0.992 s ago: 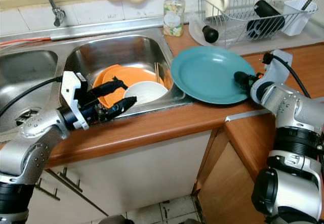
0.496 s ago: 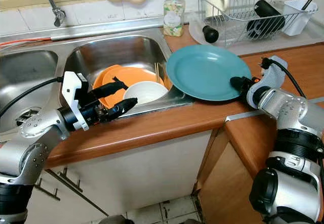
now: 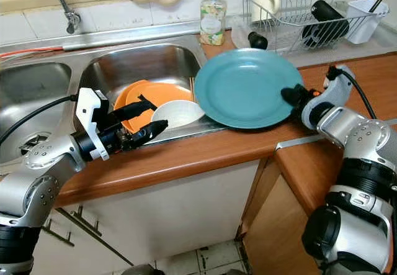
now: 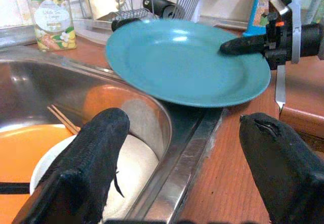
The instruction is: Kitchen organization
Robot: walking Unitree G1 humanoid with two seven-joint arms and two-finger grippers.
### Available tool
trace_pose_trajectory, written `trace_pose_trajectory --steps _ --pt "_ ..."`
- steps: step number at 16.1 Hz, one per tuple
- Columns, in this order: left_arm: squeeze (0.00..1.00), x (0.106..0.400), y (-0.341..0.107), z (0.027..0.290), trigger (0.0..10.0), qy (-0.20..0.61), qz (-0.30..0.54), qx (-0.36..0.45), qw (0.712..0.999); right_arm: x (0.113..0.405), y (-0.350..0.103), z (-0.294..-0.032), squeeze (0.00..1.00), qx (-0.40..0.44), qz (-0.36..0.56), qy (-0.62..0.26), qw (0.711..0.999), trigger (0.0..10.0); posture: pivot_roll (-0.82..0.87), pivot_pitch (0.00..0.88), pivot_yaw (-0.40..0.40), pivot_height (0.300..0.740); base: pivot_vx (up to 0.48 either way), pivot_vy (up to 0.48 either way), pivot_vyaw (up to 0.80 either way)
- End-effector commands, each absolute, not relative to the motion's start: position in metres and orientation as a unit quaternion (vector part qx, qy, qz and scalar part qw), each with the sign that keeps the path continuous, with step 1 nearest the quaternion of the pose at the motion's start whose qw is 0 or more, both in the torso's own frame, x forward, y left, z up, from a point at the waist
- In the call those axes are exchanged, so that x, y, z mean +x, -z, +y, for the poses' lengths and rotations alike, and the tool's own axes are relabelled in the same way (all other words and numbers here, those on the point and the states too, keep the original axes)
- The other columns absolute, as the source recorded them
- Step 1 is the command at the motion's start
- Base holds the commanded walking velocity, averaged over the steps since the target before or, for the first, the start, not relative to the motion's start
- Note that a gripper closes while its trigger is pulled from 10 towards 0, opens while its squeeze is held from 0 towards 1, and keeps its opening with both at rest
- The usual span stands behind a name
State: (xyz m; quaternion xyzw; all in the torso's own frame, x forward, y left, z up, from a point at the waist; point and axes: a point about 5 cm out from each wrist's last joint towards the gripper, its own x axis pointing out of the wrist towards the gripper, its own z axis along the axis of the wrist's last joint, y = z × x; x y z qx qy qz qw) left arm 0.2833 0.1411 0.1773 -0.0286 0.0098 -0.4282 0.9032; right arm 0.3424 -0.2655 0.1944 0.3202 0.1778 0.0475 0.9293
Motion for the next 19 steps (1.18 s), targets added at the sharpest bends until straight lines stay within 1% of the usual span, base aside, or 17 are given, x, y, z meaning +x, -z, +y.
trace_pose_trajectory --steps 1,3,4,6,8,9,10,11,14,16,17,18,19 --pt "0.00 0.286 -0.180 0.145 10.0 0.413 0.011 -0.020 0.910 0.344 -0.198 -0.260 0.00 0.327 0.179 -0.055 0.926 0.0 -0.03 0.000 0.086 0.740 0.000 0.000 0.00" --pt "0.00 0.291 -0.182 0.150 10.0 0.389 0.010 -0.032 0.921 0.347 -0.206 -0.258 0.00 0.344 0.159 -0.065 0.923 0.0 -0.03 0.000 0.086 0.740 0.000 0.000 0.00" --pt "1.00 0.297 -0.184 0.155 10.0 0.360 0.005 -0.049 0.931 0.348 -0.219 -0.253 0.00 0.355 0.128 -0.091 0.922 0.0 -0.03 0.000 0.086 0.740 0.000 0.000 0.00" --pt "1.00 0.306 -0.189 0.165 10.0 0.312 -0.011 -0.058 0.948 0.349 -0.236 -0.234 0.00 0.360 0.094 -0.153 0.916 0.0 -0.02 0.000 0.085 0.740 0.000 0.000 0.00" --pt "1.00 0.310 -0.191 0.169 10.0 0.287 -0.021 -0.075 0.955 0.350 -0.242 -0.220 0.00 0.363 0.088 -0.187 0.909 0.0 -0.02 0.000 0.085 0.740 0.000 0.000 0.00" --pt "0.53 0.310 -0.191 0.170 10.0 0.283 -0.022 -0.091 0.955 0.350 -0.244 -0.213 0.00 0.366 0.086 -0.203 0.904 0.0 -0.02 0.000 0.082 0.740 0.000 0.000 0.00" --pt "0.37 0.310 -0.190 0.170 10.0 0.280 -0.021 -0.106 0.954 0.349 -0.247 -0.207 0.00 0.367 0.081 -0.218 0.901 0.0 -0.02 0.000 0.082 0.740 0.000 0.000 0.00" --pt "0.00 0.311 -0.186 0.173 10.0 0.270 -0.014 -0.128 0.954 0.348 -0.253 -0.197 0.00 0.368 0.070 -0.245 0.894 0.0 -0.02 0.000 0.082 0.740 0.000 0.000 0.00" --pt "0.00 0.313 -0.182 0.175 10.0 0.254 -0.011 -0.171 0.952 0.336 -0.265 -0.177 0.00 0.357 0.046 -0.317 0.877 0.0 -0.02 0.000 0.077 0.740 0.000 0.000 0.00" --pt "0.00 0.315 -0.188 0.169 10.0 0.277 -0.026 -0.203 0.939 0.329 -0.265 -0.166 0.00 0.348 0.042 -0.351 0.868 0.0 -0.01 0.000 0.076 0.740 0.000 0.000 0.00" --pt "0.00 0.314 -0.194 0.165 7.5 0.297 -0.037 -0.224 0.927 0.328 -0.264 -0.164 0.00 0.349 0.042 -0.355 0.866 0.0 -0.02 0.000 0.079 0.740 0.000 0.000 0.00" --pt "0.00 0.312 -0.201 0.162 2.6 0.318 -0.055 -0.249 0.913 0.328 -0.262 -0.163 0.00 0.351 0.044 -0.352 0.867 0.0 -0.02 0.000 0.082 0.740 0.000 0.000 0.00" --pt "0.00 0.310 -0.206 0.160 0.0 0.338 -0.068 -0.272 0.898 0.327 -0.260 -0.164 0.00 0.354 0.045 -0.347 0.867 0.0 -0.02 0.000 0.084 0.740 0.000 0.000 0.00"
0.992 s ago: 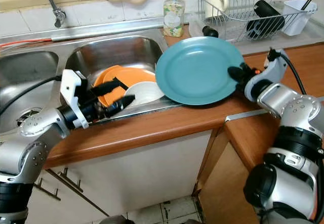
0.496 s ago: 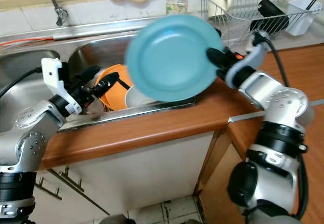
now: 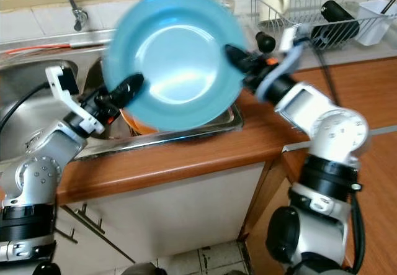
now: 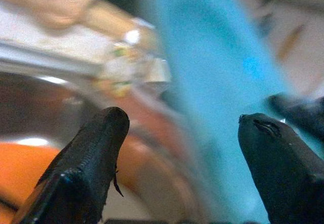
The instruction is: Kitchen organization
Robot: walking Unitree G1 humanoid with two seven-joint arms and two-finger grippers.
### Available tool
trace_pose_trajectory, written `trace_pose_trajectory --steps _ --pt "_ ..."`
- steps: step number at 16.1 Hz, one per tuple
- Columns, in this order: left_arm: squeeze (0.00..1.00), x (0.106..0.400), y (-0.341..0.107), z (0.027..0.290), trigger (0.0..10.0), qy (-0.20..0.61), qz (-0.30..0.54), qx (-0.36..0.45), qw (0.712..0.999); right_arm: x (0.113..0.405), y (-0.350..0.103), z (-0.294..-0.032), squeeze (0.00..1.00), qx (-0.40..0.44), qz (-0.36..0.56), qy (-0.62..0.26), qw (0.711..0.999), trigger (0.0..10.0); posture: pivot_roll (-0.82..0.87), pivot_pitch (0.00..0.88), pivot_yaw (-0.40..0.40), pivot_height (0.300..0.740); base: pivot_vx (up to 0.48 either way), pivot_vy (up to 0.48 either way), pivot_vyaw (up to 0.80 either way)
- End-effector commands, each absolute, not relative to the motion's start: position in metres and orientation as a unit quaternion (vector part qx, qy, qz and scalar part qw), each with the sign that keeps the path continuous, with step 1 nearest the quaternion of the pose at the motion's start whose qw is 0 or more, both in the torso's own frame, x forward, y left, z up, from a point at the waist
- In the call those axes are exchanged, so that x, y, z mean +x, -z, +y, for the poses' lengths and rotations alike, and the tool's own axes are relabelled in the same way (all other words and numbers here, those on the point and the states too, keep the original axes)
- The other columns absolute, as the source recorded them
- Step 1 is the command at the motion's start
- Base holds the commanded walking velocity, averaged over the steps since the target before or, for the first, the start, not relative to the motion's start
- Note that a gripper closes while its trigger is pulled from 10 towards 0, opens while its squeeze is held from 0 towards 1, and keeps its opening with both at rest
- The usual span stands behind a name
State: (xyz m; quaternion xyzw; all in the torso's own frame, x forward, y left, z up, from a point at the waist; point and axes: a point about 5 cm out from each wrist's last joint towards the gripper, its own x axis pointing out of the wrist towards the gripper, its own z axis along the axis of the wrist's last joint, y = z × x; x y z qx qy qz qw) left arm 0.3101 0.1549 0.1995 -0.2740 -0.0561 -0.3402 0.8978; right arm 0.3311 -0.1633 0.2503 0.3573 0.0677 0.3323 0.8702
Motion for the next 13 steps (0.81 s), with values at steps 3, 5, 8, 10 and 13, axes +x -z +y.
trace_pose_trajectory --steps 3,5,8,10,13 --pt "0.00 0.303 -0.211 0.157 0.0 0.372 -0.082 -0.301 0.874 0.326 -0.256 -0.168 0.00 0.363 0.045 -0.336 0.868 0.0 -0.02 0.000 0.085 0.740 0.000 0.000 0.00" --pt "0.00 0.301 -0.213 0.158 0.0 0.377 -0.091 -0.319 0.865 0.327 -0.255 -0.168 0.00 0.365 0.047 -0.333 0.868 0.0 -0.02 0.000 0.085 0.740 0.000 0.000 0.00" --pt "0.00 0.294 -0.215 0.159 0.0 0.397 -0.099 -0.356 0.840 0.330 -0.253 -0.171 0.00 0.371 0.050 -0.319 0.870 0.0 -0.02 0.000 0.081 0.740 0.000 0.000 0.00" --pt "0.00 0.291 -0.215 0.160 0.0 0.404 -0.096 -0.368 0.832 0.330 -0.253 -0.171 0.00 0.371 0.050 -0.317 0.871 0.0 -0.02 0.000 0.080 0.740 0.000 0.000 0.00" --pt "0.00 0.289 -0.213 0.157 0.0 0.412 -0.086 -0.368 0.829 0.330 -0.254 -0.171 0.00 0.368 0.051 -0.319 0.872 0.0 -0.01 0.000 0.079 0.740 0.000 0.000 0.00"
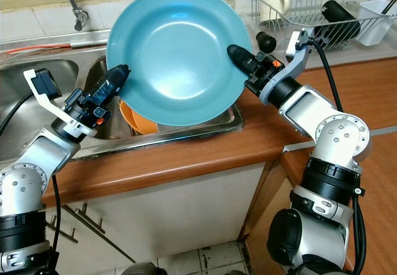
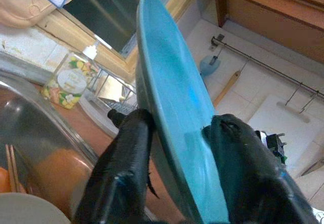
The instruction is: Kitchen organization
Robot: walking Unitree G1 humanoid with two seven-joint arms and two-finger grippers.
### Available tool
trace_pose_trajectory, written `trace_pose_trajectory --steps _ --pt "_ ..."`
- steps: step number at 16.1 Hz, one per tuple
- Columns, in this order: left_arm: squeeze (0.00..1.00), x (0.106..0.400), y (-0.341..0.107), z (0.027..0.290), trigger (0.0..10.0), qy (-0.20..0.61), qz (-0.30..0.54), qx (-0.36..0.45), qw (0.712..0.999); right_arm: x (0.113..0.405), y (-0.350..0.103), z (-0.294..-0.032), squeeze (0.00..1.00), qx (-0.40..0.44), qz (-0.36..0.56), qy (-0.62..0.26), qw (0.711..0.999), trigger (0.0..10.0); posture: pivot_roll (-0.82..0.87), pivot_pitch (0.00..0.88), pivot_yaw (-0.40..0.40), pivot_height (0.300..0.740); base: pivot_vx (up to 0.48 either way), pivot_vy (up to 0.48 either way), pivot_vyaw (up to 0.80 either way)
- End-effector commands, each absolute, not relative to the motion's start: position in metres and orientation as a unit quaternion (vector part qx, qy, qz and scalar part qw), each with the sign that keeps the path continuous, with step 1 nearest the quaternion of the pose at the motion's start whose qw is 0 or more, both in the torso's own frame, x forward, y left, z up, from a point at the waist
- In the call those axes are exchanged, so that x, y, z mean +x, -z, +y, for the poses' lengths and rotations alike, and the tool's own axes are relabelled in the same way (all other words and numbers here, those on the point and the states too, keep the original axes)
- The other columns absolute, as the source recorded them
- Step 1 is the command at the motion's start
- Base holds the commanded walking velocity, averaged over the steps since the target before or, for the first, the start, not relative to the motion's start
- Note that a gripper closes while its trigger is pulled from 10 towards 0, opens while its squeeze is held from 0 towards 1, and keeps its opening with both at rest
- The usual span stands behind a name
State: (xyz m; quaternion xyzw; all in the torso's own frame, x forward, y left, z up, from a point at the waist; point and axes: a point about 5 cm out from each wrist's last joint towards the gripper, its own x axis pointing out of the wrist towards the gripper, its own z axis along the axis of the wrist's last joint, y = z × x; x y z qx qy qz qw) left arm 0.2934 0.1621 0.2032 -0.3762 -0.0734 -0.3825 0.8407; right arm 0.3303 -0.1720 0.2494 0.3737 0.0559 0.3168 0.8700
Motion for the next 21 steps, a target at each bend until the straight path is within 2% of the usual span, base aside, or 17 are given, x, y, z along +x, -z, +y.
trace_pose_trajectory --steps 1,14,15,16,18,19,20,21 --pt "0.00 0.289 -0.212 0.156 0.0 0.411 -0.082 -0.367 0.830 0.330 -0.254 -0.170 0.00 0.367 0.051 -0.320 0.872 0.0 -0.02 0.000 0.079 0.740 0.000 0.000 0.00" --pt "0.00 0.302 -0.200 0.155 0.0 0.364 -0.051 -0.335 0.868 0.323 -0.256 -0.158 0.00 0.337 0.051 -0.352 0.872 0.0 -0.01 0.000 0.083 0.740 0.000 0.000 0.00" --pt "0.00 0.303 -0.200 0.155 0.0 0.361 -0.054 -0.336 0.868 0.323 -0.255 -0.157 0.00 0.329 0.053 -0.349 0.876 2.7 -0.01 0.000 0.083 0.740 0.000 0.000 0.00" --pt "0.00 0.303 -0.201 0.157 0.0 0.358 -0.059 -0.342 0.867 0.324 -0.253 -0.157 0.00 0.320 0.055 -0.341 0.883 10.0 -0.01 0.000 0.083 0.740 0.000 0.000 0.00" --pt "0.00 0.305 -0.204 0.159 0.0 0.349 -0.071 -0.354 0.865 0.328 -0.250 -0.159 0.00 0.311 0.052 -0.325 0.892 10.0 -0.01 0.000 0.083 0.740 0.000 0.000 0.00" --pt "0.00 0.306 -0.205 0.161 0.0 0.342 -0.076 -0.360 0.865 0.329 -0.250 -0.160 0.09 0.315 0.049 -0.320 0.892 10.0 -0.01 0.000 0.083 0.740 0.000 0.000 0.00" --pt "0.00 0.307 -0.206 0.163 0.0 0.334 -0.079 -0.364 0.866 0.331 -0.248 -0.162 1.00 0.322 0.050 -0.307 0.894 10.0 -0.01 0.000 0.084 0.740 0.000 0.000 0.00" --pt "0.00 0.308 -0.206 0.165 0.0 0.326 -0.082 -0.369 0.867 0.332 -0.246 -0.165 1.00 0.323 0.053 -0.296 0.897 10.0 -0.01 0.000 0.084 0.740 0.000 0.000 0.00"
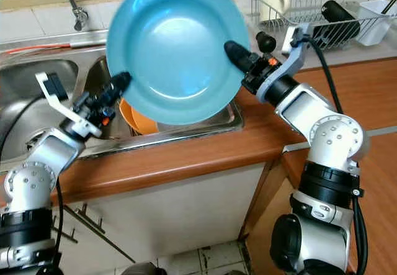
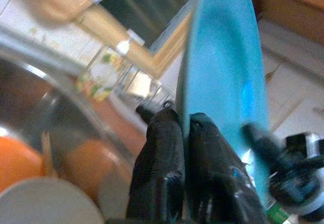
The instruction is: Kitchen organization
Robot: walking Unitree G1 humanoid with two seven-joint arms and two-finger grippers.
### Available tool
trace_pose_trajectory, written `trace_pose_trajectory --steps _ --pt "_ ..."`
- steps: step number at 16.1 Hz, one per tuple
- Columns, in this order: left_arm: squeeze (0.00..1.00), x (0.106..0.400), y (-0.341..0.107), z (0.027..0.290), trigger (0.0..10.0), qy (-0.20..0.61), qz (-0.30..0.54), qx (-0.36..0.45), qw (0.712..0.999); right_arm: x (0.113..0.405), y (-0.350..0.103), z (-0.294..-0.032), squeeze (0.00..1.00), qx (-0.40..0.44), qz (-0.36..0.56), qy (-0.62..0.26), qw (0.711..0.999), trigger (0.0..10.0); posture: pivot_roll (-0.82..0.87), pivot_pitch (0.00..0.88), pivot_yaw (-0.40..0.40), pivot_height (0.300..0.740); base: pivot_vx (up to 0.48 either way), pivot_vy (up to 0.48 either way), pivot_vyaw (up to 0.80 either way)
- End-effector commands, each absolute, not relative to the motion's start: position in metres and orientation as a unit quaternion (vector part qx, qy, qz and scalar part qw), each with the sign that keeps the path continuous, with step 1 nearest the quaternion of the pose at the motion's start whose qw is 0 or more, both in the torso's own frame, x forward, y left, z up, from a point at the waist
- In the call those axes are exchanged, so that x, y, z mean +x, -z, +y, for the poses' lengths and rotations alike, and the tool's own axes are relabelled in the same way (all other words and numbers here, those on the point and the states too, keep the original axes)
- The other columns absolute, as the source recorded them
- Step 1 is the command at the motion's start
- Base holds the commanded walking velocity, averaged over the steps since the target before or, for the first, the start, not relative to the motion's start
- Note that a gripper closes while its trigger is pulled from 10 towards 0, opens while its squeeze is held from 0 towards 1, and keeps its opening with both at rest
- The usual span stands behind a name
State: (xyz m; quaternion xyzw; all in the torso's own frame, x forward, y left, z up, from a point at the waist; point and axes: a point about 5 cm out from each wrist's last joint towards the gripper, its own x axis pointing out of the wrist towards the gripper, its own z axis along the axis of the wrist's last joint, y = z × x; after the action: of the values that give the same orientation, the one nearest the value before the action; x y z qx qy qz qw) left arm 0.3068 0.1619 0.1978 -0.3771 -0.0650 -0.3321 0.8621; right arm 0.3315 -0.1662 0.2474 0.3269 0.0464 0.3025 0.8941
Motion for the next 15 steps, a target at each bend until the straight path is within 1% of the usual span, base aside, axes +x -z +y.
trace_pose_trajectory --steps 1,3,6,7,8,10,11,12,13,15 --pt "0.00 0.309 -0.206 0.167 0.0 0.317 -0.086 -0.374 0.867 0.332 -0.244 -0.166 1.00 0.320 0.054 -0.296 0.898 10.0 -0.01 0.000 0.084 0.740 0.000 0.000 0.00" --pt "0.00 0.310 -0.207 0.171 0.0 0.307 -0.091 -0.381 0.868 0.332 -0.243 -0.166 1.00 0.314 0.055 -0.293 0.902 10.0 -0.01 0.000 0.084 0.740 0.000 0.000 0.00" --pt "0.00 0.310 -0.207 0.185 0.0 0.280 -0.100 -0.388 0.873 0.331 -0.241 -0.169 1.00 0.296 0.058 -0.286 0.909 10.0 -0.01 0.000 0.084 0.740 0.000 0.000 0.00" --pt "0.00 0.310 -0.207 0.189 0.0 0.272 -0.099 -0.383 0.877 0.331 -0.241 -0.172 0.38 0.285 0.059 -0.282 0.914 10.0 -0.01 0.000 0.084 0.740 0.000 0.000 0.00" --pt "0.00 0.309 -0.206 0.193 0.0 0.263 -0.098 -0.380 0.882 0.330 -0.240 -0.175 0.00 0.273 0.061 -0.281 0.918 10.0 -0.01 0.000 0.085 0.740 0.000 0.000 0.00" --pt "0.00 0.311 -0.201 0.203 0.0 0.235 -0.086 -0.366 0.896 0.327 -0.240 -0.177 0.00 0.230 0.065 -0.287 0.928 10.0 -0.01 0.000 0.085 0.740 0.000 0.000 0.00" --pt "0.00 0.316 -0.194 0.214 0.0 0.191 -0.059 -0.353 0.914 0.322 -0.237 -0.176 0.00 0.163 0.072 -0.299 0.937 10.0 -0.01 0.000 0.086 0.740 0.000 0.000 0.00" --pt "0.00 0.320 -0.187 0.219 0.0 0.162 -0.033 -0.340 0.926 0.319 -0.234 -0.175 0.00 0.127 0.078 -0.313 0.938 10.0 -0.01 0.000 0.087 0.740 0.000 0.000 0.00" --pt "0.00 0.321 -0.185 0.221 0.0 0.154 -0.025 -0.336 0.929 0.318 -0.234 -0.174 0.00 0.116 0.080 -0.318 0.937 10.0 -0.01 0.000 0.087 0.740 0.000 0.000 0.00" --pt "0.00 0.328 -0.177 0.224 0.0 0.120 0.008 -0.327 0.937 0.309 -0.230 -0.167 0.00 0.047 0.092 -0.357 0.929 10.0 -0.02 0.000 0.094 0.740 0.000 0.000 0.00"
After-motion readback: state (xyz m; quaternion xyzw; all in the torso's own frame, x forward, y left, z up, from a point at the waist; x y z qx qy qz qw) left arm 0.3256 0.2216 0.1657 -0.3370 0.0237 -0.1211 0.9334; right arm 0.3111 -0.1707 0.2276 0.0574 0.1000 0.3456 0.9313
